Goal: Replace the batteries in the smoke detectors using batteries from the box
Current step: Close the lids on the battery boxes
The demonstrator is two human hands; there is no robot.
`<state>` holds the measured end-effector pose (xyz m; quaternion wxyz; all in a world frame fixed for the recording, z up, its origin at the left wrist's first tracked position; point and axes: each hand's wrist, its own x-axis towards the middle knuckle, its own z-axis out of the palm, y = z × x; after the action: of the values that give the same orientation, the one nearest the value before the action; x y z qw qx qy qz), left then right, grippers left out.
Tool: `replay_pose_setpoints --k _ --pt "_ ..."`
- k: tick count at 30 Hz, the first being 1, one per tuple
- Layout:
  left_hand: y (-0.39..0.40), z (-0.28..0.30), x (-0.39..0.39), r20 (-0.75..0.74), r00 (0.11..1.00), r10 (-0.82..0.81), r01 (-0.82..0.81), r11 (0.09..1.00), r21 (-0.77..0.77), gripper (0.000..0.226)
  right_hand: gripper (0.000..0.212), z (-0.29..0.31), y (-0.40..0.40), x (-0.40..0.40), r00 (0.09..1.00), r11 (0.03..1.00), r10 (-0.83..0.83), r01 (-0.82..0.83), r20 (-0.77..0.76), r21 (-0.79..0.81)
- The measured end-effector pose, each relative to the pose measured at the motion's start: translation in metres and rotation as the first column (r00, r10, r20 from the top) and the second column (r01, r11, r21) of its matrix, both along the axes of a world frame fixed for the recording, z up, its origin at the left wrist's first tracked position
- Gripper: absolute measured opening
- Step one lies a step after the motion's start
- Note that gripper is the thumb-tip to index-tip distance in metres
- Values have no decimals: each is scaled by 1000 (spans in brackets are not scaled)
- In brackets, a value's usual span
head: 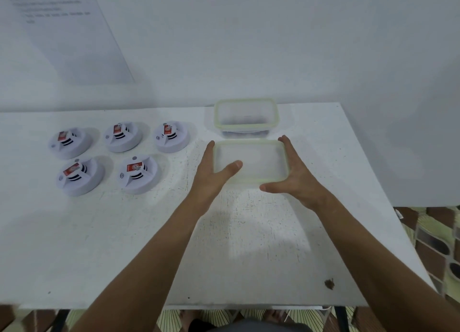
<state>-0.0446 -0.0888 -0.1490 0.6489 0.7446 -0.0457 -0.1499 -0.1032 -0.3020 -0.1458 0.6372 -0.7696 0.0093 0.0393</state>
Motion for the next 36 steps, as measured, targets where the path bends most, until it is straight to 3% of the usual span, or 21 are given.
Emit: replay_pose_setpoints --k 3,5,7,11,15,18,28,36 --pt "2 10 12 53 998 29 -34 996 87 75 120 12 -12 3 995 998 -23 17 -99 -66" --pt "3 20 26 122 991 55 -67 993 96 63 104 25 -15 10 987 980 -148 138 -57 -145" --pt "0 29 46 183 983 23 -61 978 201 59 83 36 -16 24 972 942 -233 235 37 -238" --pt "-14 39 83 162 985 -67 12 948 317 57 76 42 -20 62 982 918 -187 177 6 -355" --pt "-20 40 94 33 997 -71 61 966 252 55 75 37 -21 76 984 960 -140 106 -114 -260" --pt "-18 38 89 10 998 -60 57 976 209 56 72 38 -17 71 980 974 -156 133 -120 -181" --pt "-7 32 67 -2 1000 -16 16 984 180 55 72 27 -5 47 970 969 -218 202 -103 -145" --pt "-6 25 41 -50 996 75 -73 996 45 52 59 21 17 33 962 958 -260 246 -82 -149"
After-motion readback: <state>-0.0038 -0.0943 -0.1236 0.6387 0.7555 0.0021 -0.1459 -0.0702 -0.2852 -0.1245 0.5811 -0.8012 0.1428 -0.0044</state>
